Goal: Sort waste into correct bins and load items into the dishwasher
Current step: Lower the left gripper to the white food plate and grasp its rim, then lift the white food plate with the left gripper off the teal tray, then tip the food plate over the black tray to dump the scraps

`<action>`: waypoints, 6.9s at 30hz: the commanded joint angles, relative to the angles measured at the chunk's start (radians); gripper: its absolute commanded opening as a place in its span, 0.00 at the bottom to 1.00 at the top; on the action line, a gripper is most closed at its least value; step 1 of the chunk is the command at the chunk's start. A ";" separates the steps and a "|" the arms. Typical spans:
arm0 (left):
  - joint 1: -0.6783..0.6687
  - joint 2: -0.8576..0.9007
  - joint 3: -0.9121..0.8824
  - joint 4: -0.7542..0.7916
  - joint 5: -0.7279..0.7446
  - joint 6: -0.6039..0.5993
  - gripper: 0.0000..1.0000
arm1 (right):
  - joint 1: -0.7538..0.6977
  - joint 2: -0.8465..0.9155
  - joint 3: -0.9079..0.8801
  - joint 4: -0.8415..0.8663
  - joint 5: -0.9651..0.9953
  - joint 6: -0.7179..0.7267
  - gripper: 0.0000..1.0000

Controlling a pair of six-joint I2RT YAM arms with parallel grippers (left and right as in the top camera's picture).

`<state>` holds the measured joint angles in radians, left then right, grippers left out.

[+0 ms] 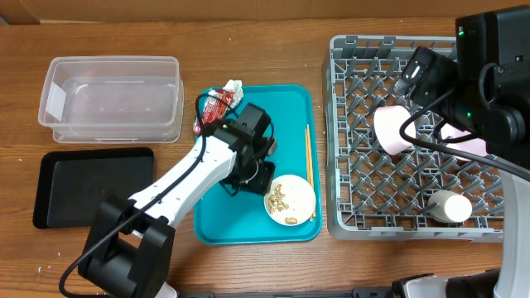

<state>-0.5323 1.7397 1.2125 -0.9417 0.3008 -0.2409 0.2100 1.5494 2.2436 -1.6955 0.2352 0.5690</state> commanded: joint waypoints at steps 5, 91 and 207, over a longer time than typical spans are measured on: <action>-0.020 0.011 0.033 0.084 -0.042 0.037 0.41 | -0.004 0.002 0.002 0.002 -0.002 -0.001 1.00; -0.077 0.154 0.017 0.109 -0.293 -0.071 0.08 | -0.004 0.017 0.002 0.014 -0.002 0.000 1.00; 1.176 -0.615 -0.451 0.138 0.587 -0.015 0.04 | -0.004 0.017 0.002 0.002 -0.027 -0.001 1.00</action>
<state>0.5587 1.1408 0.8101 -0.8547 0.6727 -0.3492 0.2100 1.5661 2.2429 -1.6951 0.2089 0.5713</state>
